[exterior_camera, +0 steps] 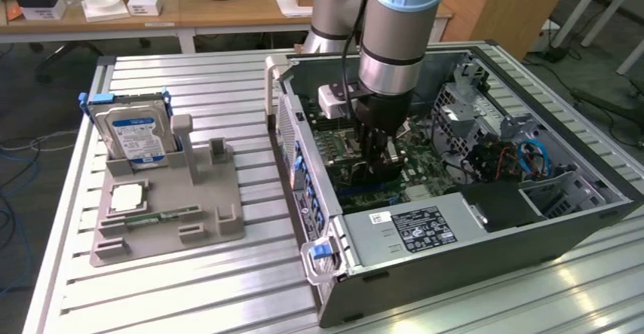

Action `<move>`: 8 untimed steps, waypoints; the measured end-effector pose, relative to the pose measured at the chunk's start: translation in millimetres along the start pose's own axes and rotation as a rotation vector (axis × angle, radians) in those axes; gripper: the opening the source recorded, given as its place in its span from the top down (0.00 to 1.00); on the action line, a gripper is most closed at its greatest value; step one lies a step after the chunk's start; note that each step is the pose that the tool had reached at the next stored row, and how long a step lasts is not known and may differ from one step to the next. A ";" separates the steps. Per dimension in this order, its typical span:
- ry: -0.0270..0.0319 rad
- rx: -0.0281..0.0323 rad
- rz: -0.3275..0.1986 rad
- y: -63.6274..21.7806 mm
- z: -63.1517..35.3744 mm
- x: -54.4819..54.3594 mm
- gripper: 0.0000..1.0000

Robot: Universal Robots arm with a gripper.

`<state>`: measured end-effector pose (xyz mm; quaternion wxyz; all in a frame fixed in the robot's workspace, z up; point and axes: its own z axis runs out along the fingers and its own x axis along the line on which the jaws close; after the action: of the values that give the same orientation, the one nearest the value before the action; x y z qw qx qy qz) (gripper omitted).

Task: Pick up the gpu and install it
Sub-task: 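Insert the gpu into the slot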

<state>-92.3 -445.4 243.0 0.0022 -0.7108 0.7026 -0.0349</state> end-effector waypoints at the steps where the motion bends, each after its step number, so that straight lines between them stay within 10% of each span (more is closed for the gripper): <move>1: 0.0001 -0.0001 0.000 0.0 0.0 0.0 0.74; 8: -0.0001 0.0001 0.000 -0.5 0.3 -0.3 0.74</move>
<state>-91.8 -445.1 242.8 0.0023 -0.7107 0.7026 -0.0349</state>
